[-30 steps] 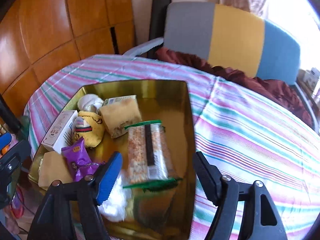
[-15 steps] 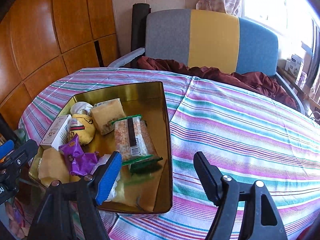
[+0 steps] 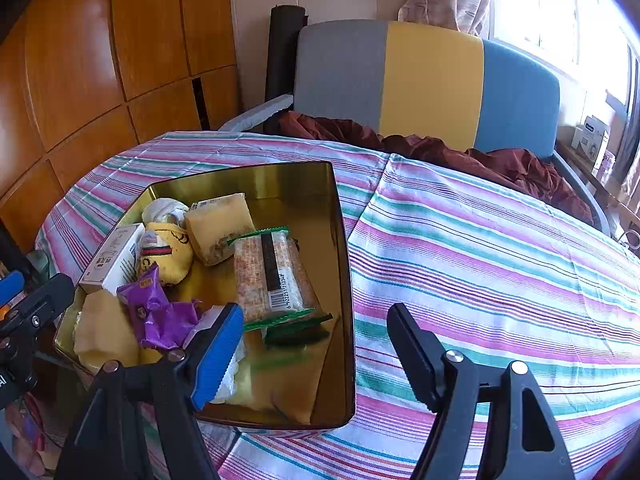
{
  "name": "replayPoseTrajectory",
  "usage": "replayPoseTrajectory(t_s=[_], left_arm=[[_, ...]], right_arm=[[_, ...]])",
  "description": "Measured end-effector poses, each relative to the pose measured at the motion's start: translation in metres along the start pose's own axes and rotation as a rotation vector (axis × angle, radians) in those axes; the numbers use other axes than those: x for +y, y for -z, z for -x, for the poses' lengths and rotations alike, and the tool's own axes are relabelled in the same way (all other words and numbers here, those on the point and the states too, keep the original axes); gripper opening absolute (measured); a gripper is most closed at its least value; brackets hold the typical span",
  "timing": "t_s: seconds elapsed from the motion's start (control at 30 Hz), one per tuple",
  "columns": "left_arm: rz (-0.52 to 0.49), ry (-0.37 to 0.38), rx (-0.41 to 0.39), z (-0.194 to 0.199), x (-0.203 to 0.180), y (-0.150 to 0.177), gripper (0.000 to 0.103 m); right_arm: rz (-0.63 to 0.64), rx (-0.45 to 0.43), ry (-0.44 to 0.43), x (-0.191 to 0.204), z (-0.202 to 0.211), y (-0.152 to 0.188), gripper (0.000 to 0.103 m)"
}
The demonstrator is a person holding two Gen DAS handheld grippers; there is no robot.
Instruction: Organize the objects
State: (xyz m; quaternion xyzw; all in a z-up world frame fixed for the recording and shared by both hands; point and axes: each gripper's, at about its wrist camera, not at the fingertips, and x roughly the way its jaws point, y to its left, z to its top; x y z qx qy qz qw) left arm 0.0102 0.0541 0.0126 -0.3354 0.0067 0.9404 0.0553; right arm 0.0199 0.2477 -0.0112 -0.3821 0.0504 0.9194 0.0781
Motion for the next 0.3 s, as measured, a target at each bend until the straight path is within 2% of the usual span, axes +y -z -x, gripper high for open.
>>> replayPoseTrajectory(t_s=[0.17,0.3], left_arm=[[-0.001,-0.009,-0.016,0.0006,0.0004,0.0021,0.103],[0.005,-0.001,-0.001,-0.0017,0.0015,0.0007,0.103]], right_arm=[[0.005,0.006,0.0,0.002,-0.0028,0.0007,0.075],[0.003,0.004,-0.004,0.0021,-0.0025,0.0008,0.075]])
